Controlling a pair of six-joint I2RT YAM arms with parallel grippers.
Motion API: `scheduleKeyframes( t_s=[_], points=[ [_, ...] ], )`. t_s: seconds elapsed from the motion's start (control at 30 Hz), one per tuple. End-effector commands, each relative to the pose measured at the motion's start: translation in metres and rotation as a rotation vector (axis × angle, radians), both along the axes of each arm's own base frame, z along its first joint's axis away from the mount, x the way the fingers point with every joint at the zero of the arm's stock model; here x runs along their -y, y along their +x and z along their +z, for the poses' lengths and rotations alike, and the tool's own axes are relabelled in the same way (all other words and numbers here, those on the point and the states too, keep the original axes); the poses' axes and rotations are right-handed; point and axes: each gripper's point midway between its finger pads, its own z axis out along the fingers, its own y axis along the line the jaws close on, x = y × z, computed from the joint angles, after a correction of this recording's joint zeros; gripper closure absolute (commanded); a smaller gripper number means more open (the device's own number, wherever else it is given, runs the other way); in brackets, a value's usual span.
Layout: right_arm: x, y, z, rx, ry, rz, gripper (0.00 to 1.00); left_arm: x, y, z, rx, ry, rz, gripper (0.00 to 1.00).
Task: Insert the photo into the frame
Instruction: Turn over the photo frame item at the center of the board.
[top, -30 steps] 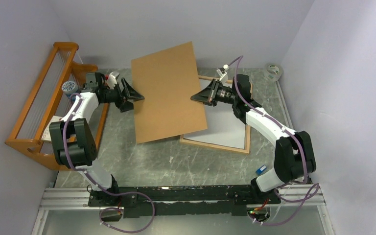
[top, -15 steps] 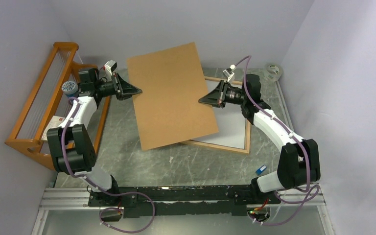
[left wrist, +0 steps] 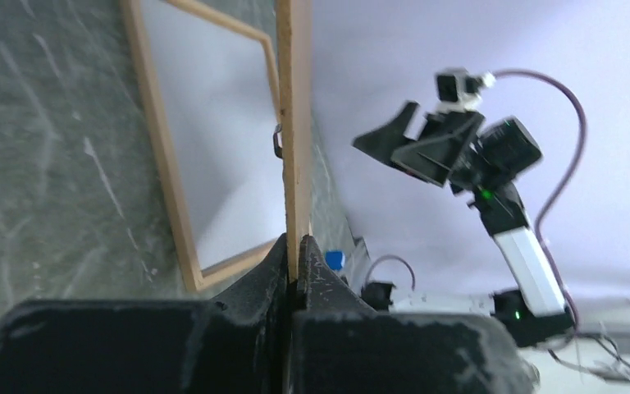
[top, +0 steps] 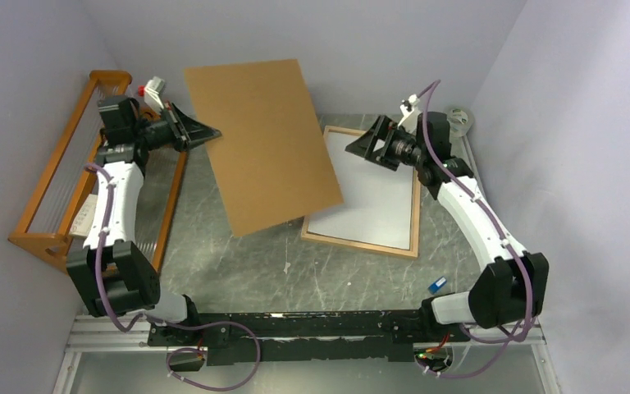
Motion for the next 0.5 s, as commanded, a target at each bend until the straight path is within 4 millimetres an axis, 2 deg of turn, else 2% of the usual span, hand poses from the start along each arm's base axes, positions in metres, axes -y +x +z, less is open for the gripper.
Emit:
scheduleKeyframes(
  t_s=[0.0, 0.1, 0.2, 0.3, 0.37, 0.43, 0.47],
  points=[
    [0.041, 0.017, 0.046, 0.157, -0.163, -0.222, 0.09, -0.024, -0.006, 0.044, 0.114, 0.126, 0.17, 0.97],
    [0.045, 0.014, 0.06, 0.186, -0.195, -0.288, 0.09, -0.044, -0.001, 0.047, 0.102, 0.24, 0.308, 0.97],
    [0.037, 0.009, 0.071, 0.23, -0.246, -0.34, 0.09, -0.072, 0.006, 0.044, 0.062, 0.372, 0.47, 0.98],
    [0.013, 0.003, 0.077, 0.266, -0.294, -0.35, 0.1, -0.098, 0.009, 0.042, 0.015, 0.47, 0.606, 0.98],
    [-0.009, -0.001, 0.081, 0.286, -0.31, -0.34, 0.11, -0.108, 0.01, 0.043, -0.015, 0.496, 0.666, 0.97],
    [-0.037, -0.006, 0.082, 0.312, -0.335, -0.312, 0.12, -0.116, 0.011, 0.042, -0.049, 0.514, 0.718, 0.97],
    [-0.057, -0.013, 0.083, 0.328, -0.344, -0.278, 0.12, -0.12, 0.011, 0.041, -0.071, 0.523, 0.746, 0.97]
  ],
)
